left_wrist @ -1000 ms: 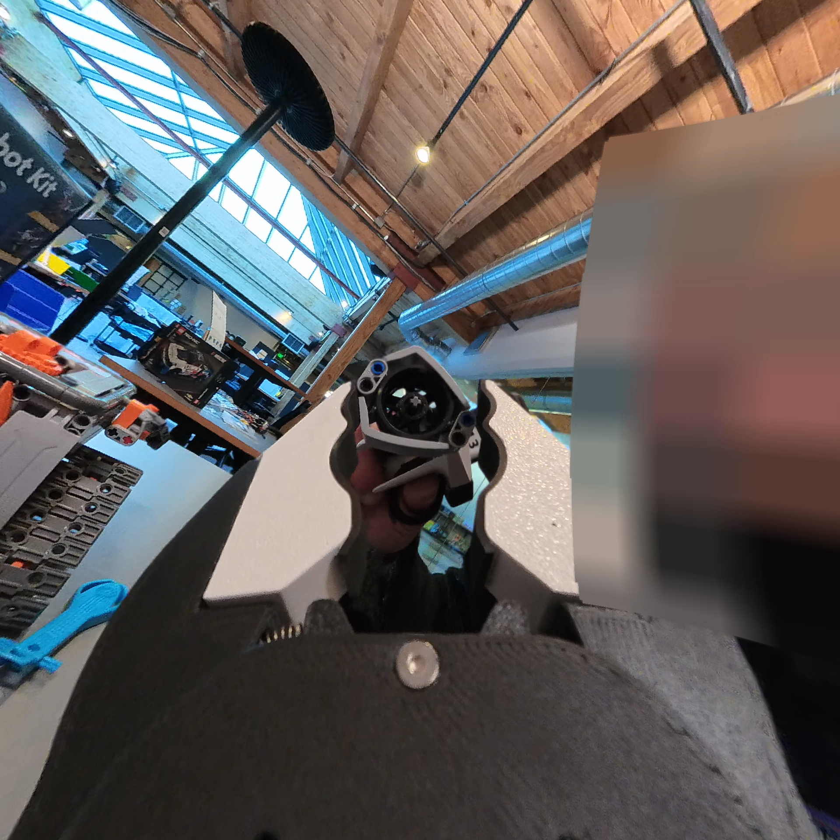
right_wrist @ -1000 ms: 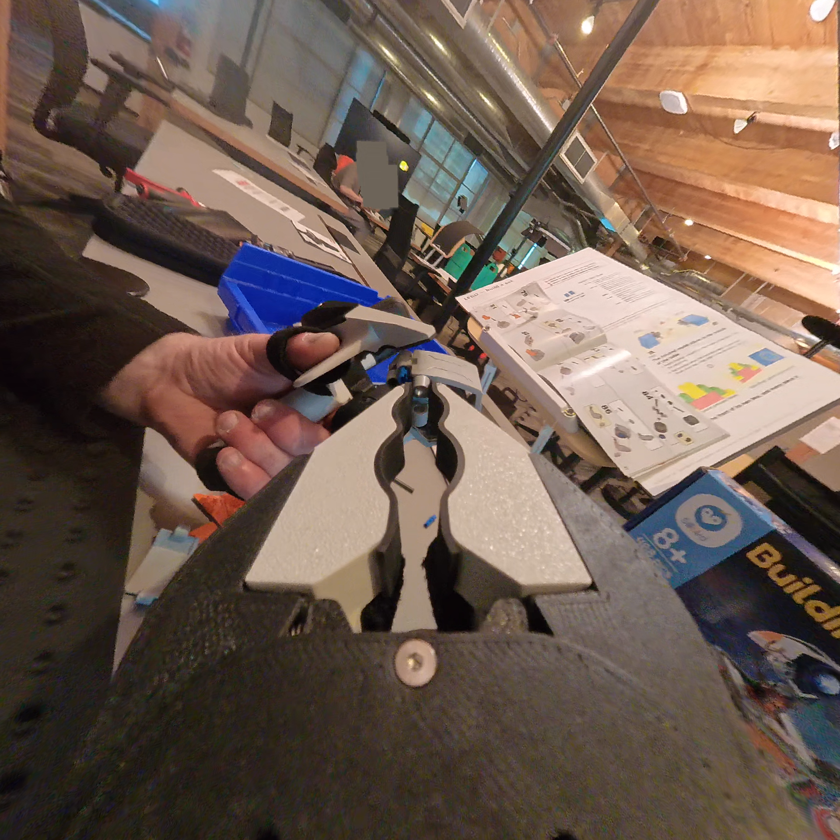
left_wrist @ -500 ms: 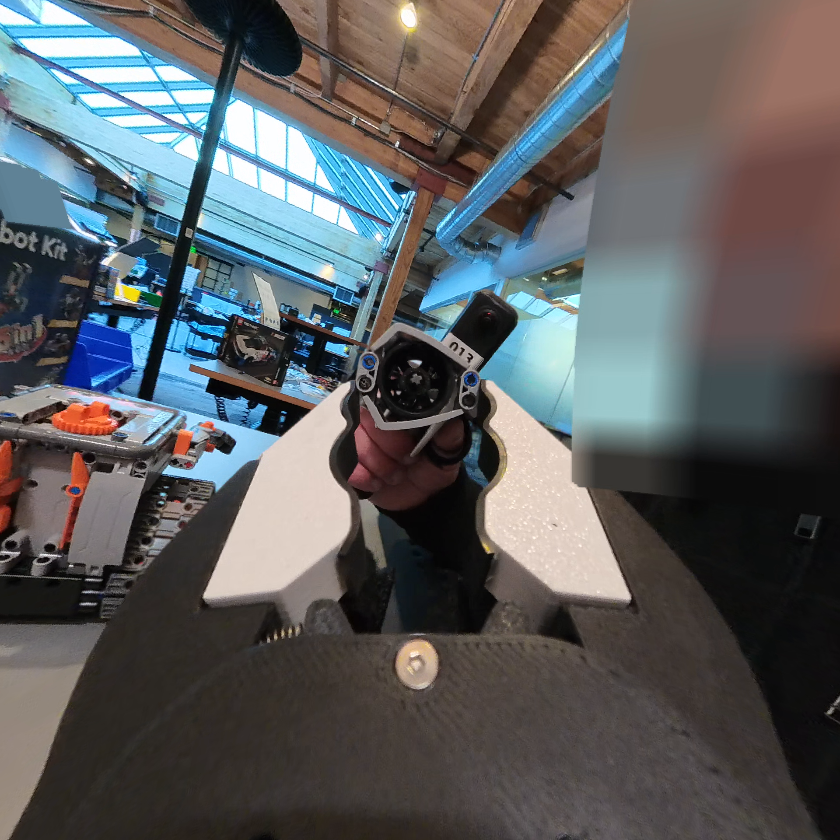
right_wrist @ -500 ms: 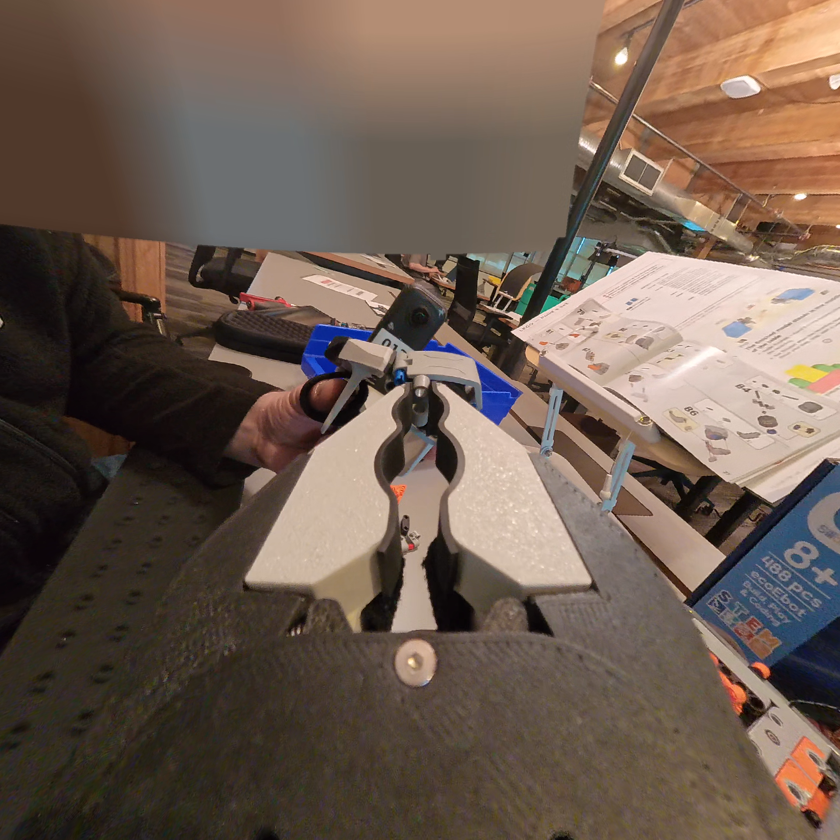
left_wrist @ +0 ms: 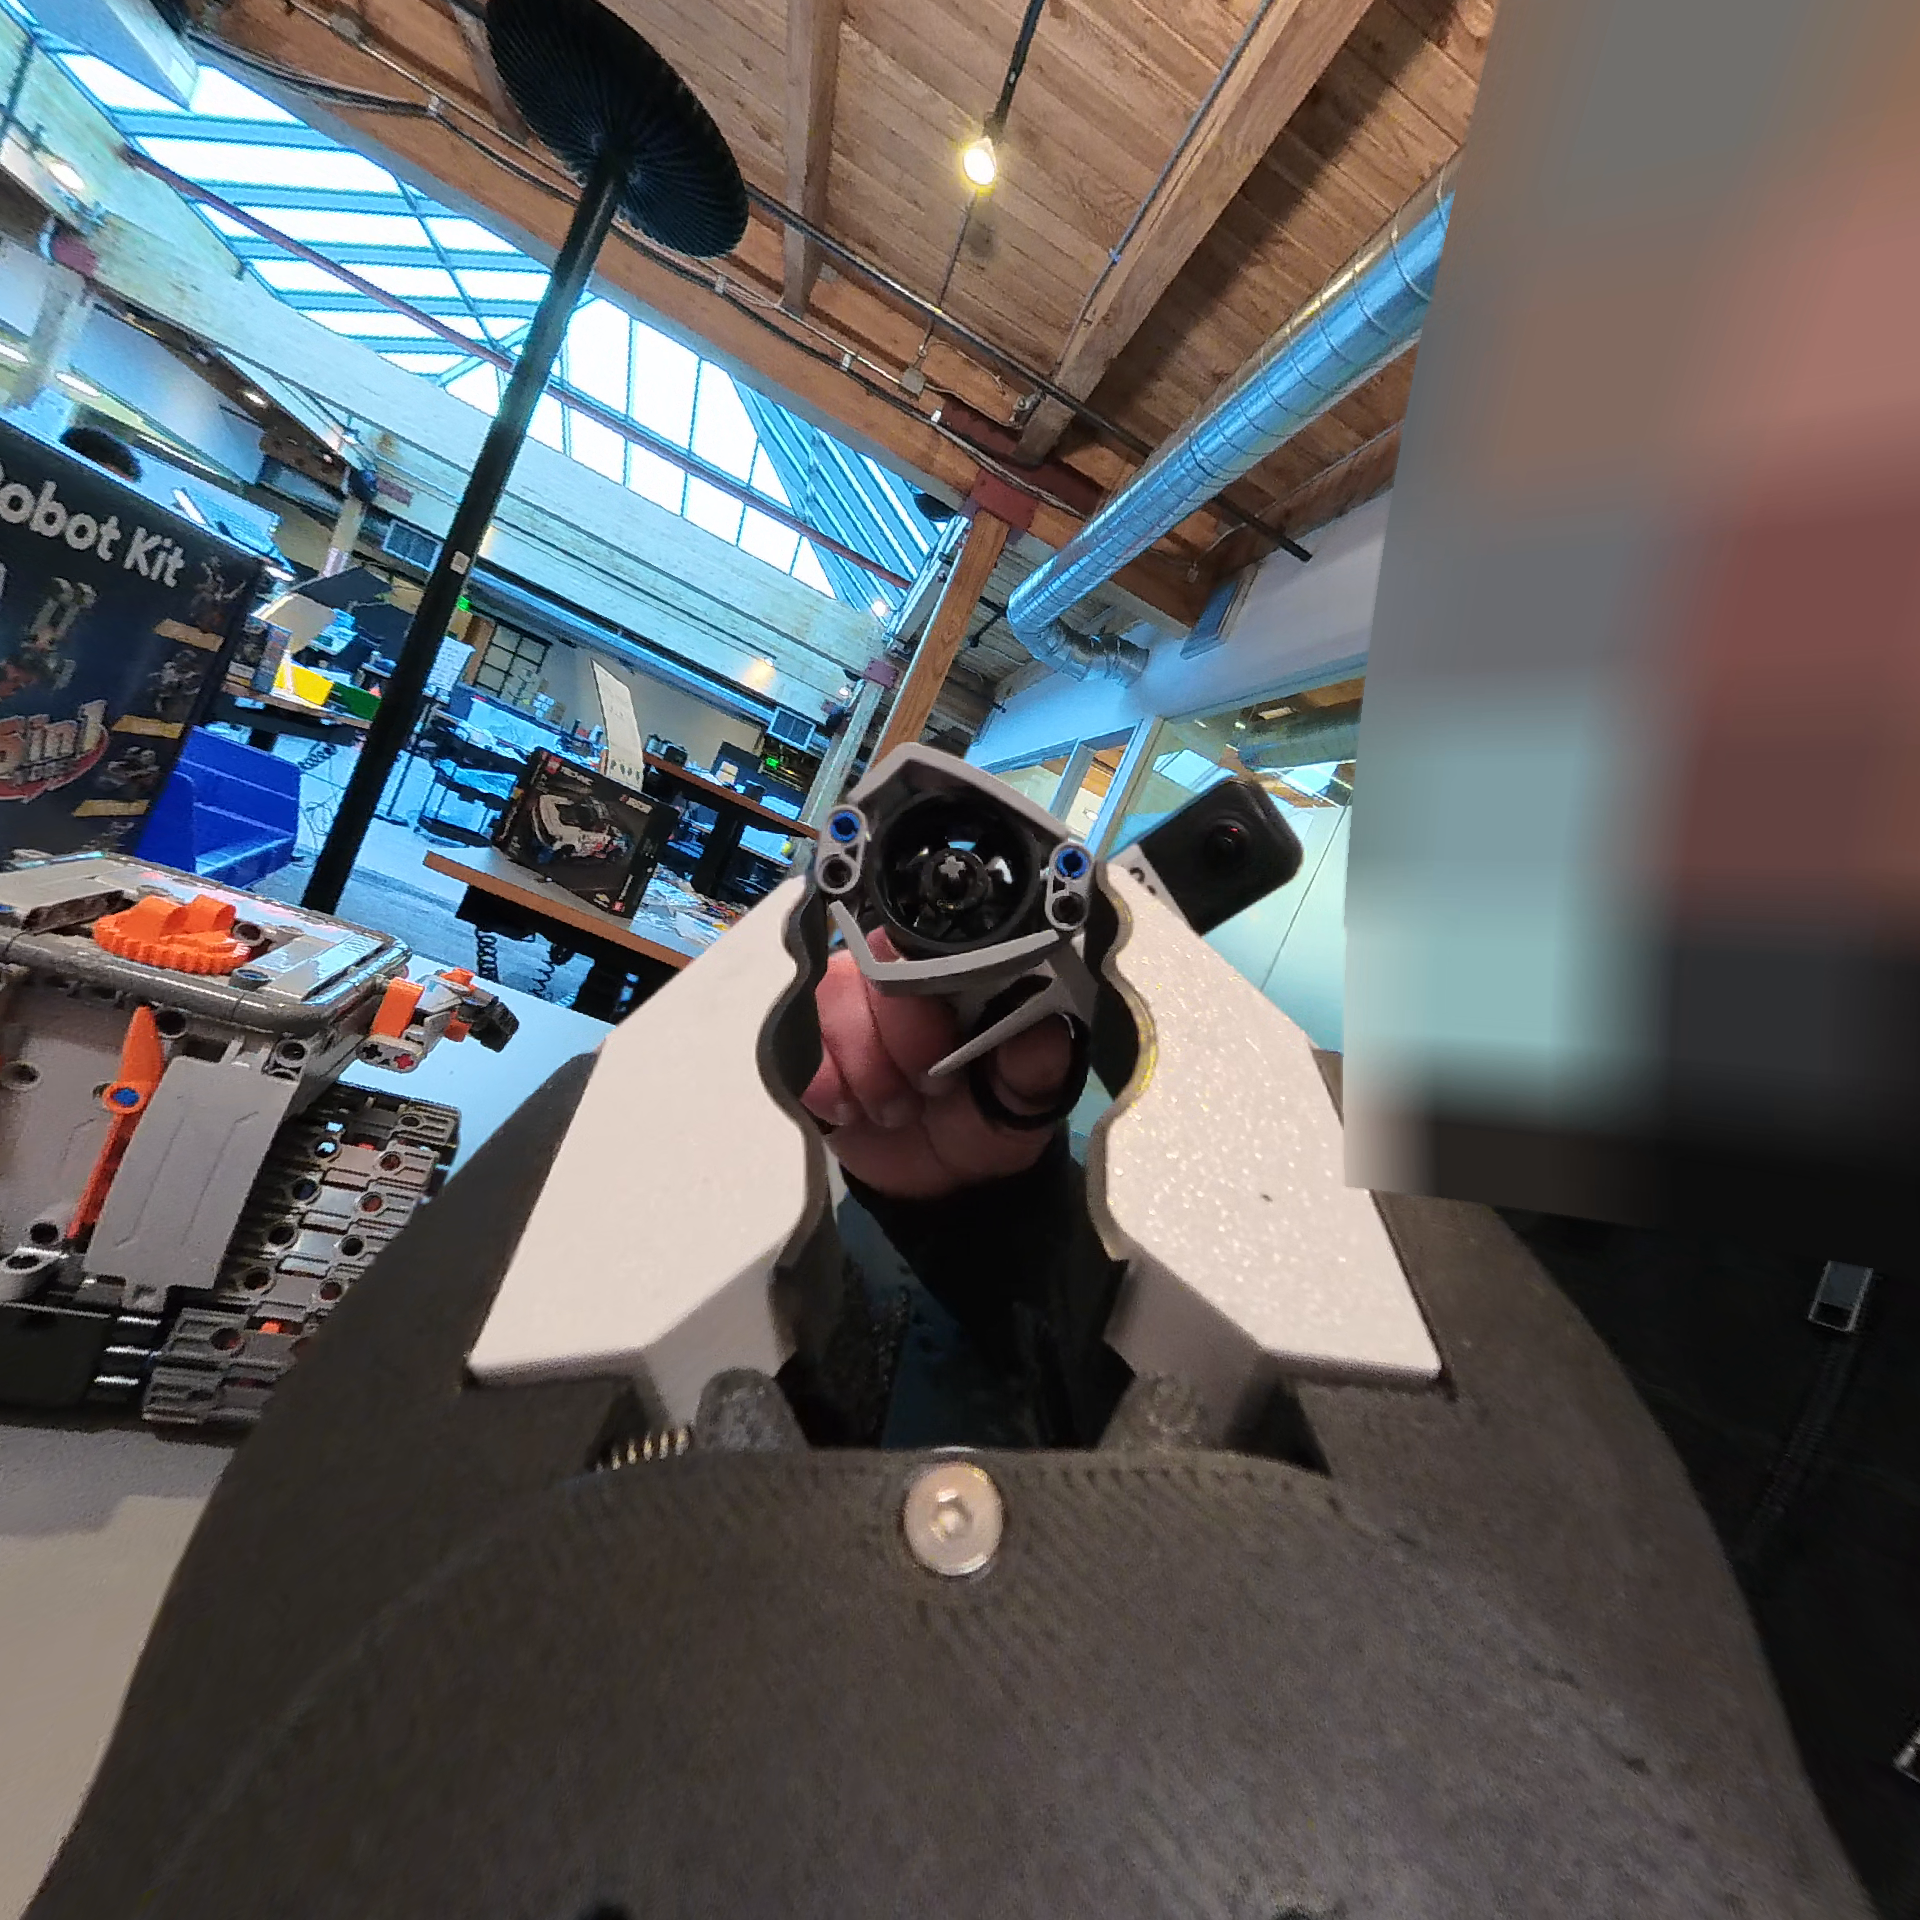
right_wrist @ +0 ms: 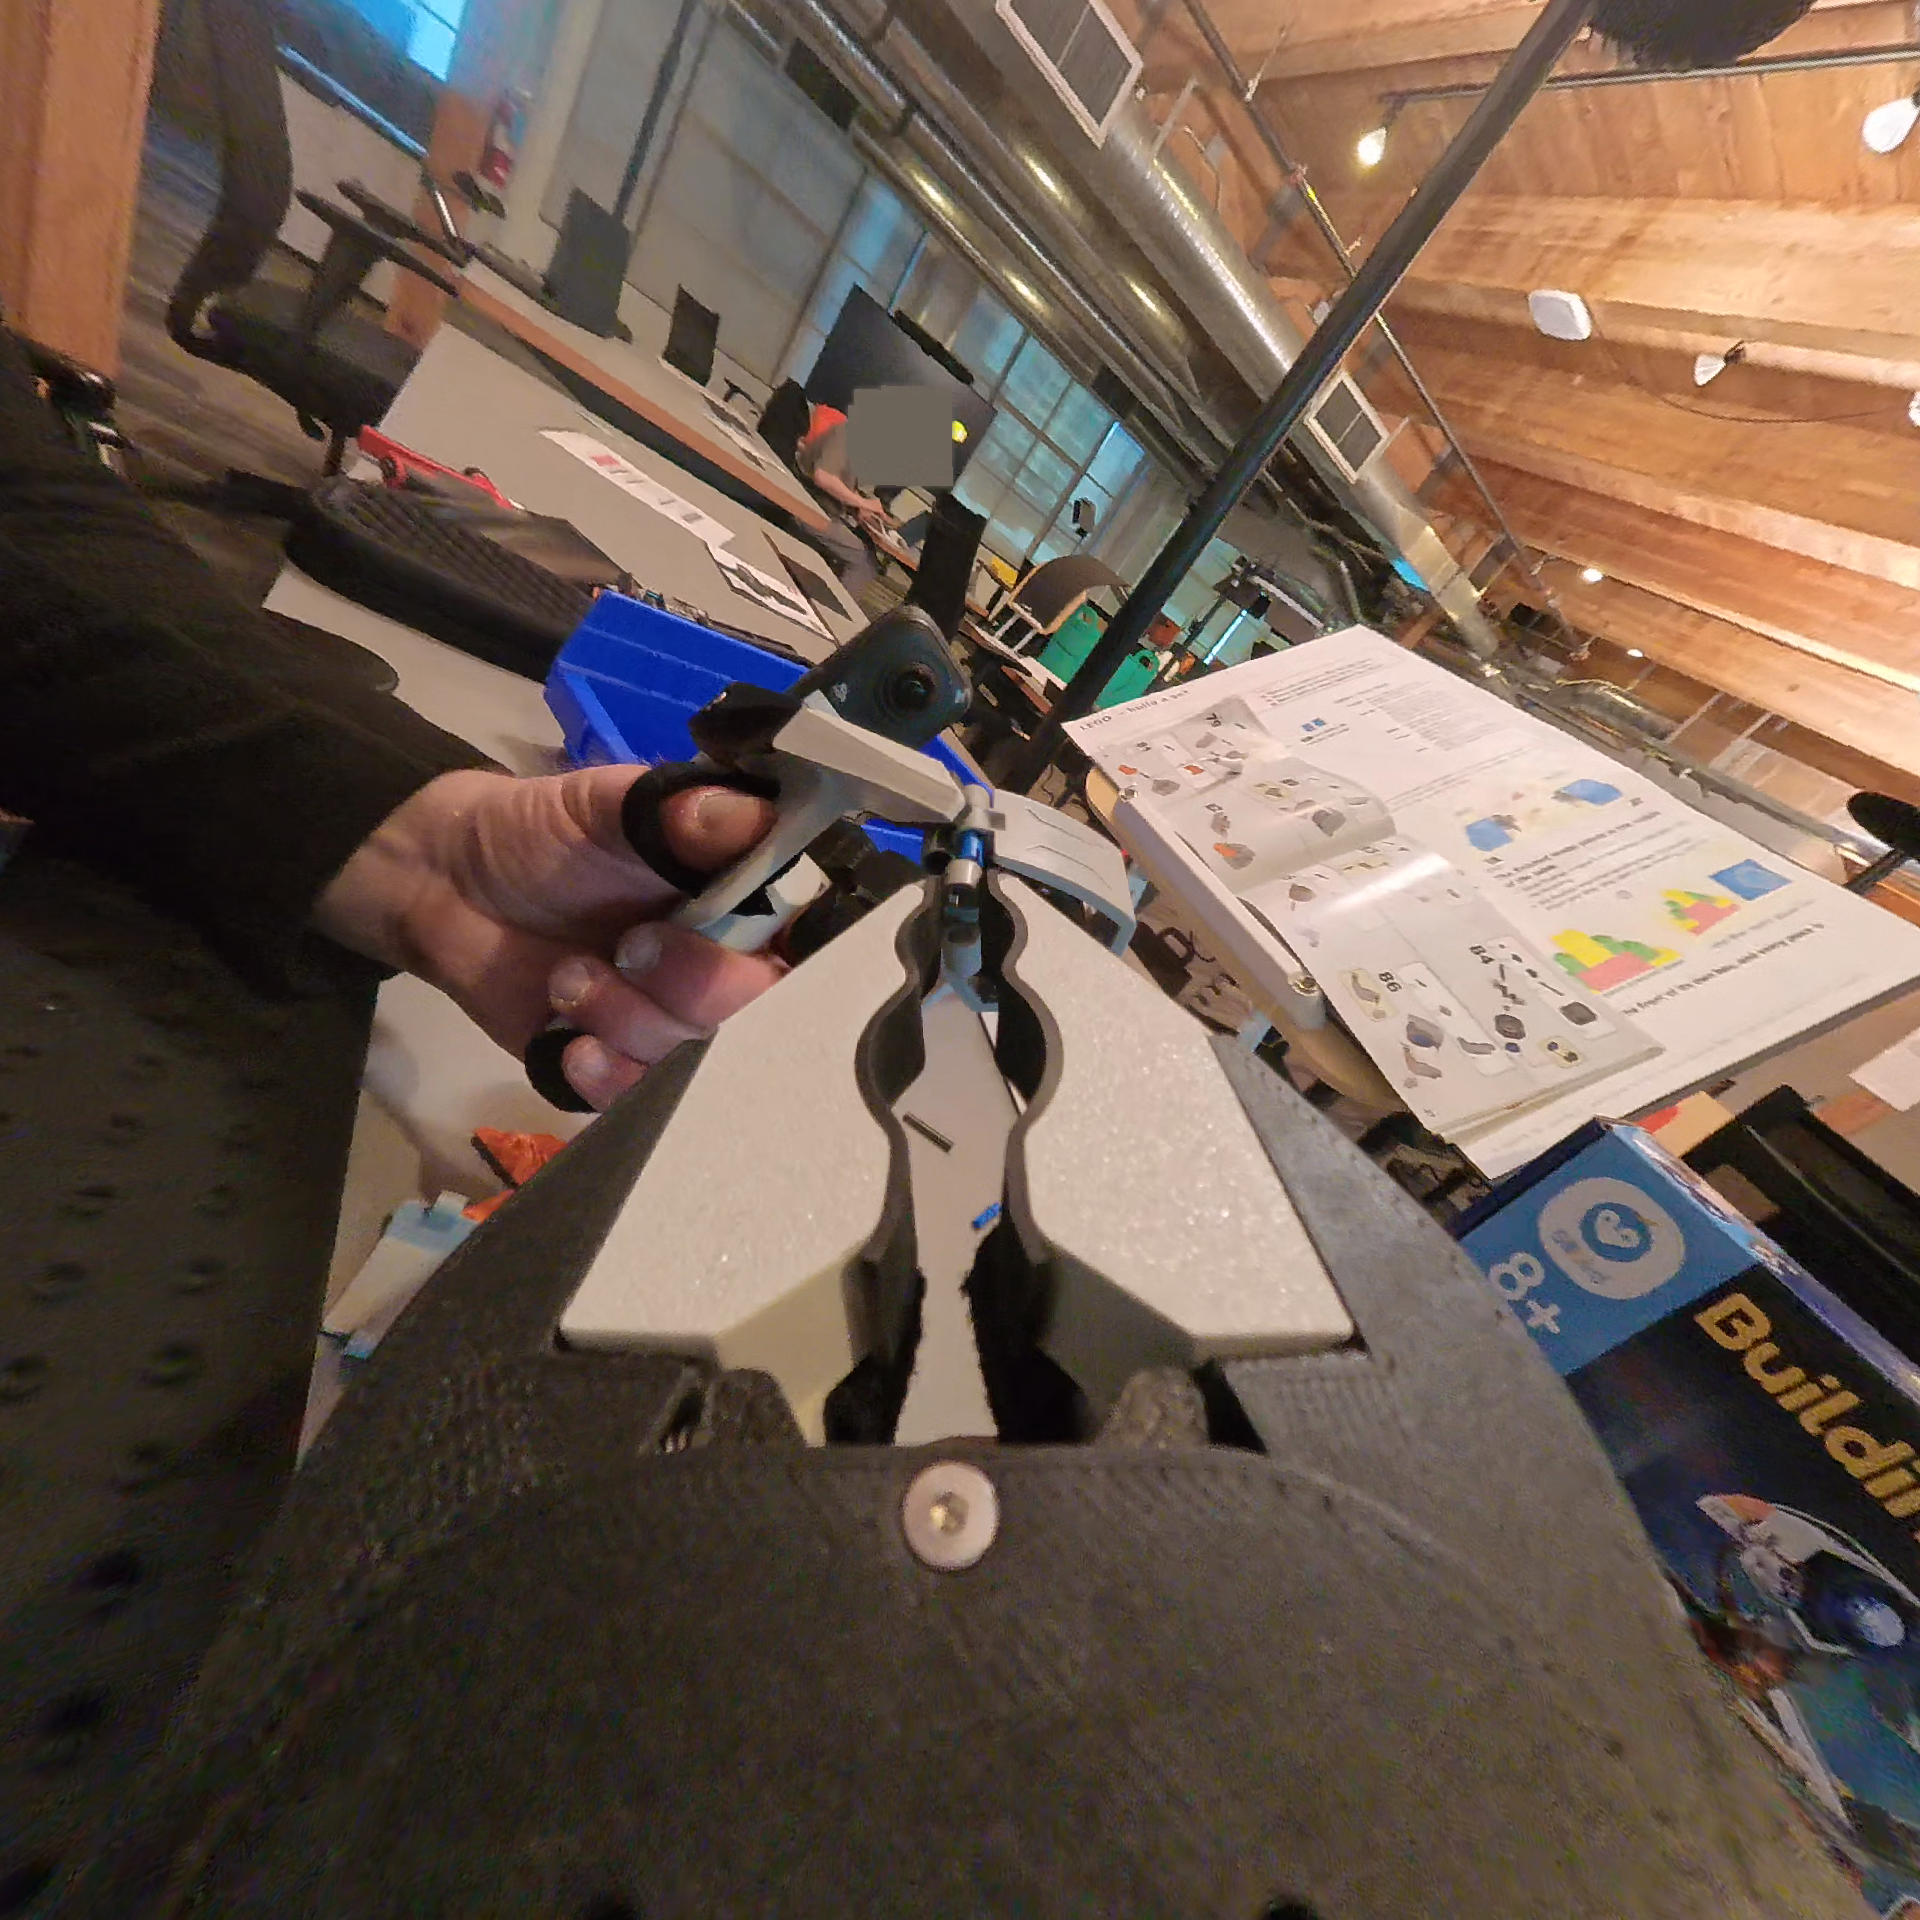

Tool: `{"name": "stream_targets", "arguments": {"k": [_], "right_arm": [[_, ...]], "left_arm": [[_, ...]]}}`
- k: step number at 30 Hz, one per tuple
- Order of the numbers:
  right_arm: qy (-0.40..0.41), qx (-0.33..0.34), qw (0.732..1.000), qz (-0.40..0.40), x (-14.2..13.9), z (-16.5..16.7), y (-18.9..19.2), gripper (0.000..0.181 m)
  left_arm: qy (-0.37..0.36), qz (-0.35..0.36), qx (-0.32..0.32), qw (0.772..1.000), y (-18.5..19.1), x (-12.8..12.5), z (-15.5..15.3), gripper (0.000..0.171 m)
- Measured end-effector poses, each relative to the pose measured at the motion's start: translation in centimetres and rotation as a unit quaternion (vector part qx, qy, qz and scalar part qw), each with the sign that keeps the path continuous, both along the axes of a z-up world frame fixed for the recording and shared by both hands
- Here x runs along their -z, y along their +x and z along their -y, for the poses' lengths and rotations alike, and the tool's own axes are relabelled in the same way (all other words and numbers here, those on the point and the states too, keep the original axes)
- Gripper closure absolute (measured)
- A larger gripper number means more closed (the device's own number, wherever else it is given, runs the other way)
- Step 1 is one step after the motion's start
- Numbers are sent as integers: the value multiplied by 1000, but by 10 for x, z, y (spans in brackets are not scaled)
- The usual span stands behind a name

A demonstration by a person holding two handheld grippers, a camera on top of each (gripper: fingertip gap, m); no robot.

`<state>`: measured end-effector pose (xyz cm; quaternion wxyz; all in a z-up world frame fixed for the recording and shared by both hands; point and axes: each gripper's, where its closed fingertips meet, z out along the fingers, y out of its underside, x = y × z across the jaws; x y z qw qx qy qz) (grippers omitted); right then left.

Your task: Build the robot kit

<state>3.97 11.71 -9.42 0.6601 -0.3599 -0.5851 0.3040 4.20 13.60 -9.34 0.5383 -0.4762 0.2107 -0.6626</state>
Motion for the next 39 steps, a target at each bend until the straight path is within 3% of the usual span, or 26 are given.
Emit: {"name": "stream_targets", "arguments": {"k": [6, 19, 28, 35, 39], "right_arm": [[-68, -30, 997, -19, -5, 0, 1, 177], [-74, -10, 997, 30, 5, -7, -1, 177], [-98, -45, 992, 71, 17, -4, 0, 177], [-34, -37, 996, 75, 16, 4, 3, 177], [-7, -31, 996, 79, 18, 4, 3, 177]], "left_arm": [[16, -24, -6, 1000, 1, 1, 1, 125], [15, -91, -21, 996, 2, 17, -5, 126], [24, -149, 3, 989, 5, 31, 0, 127], [26, -130, 34, 991, 7, 26, 6, 122], [-3, -101, 84, 991, 10, 24, 12, 107]]}}
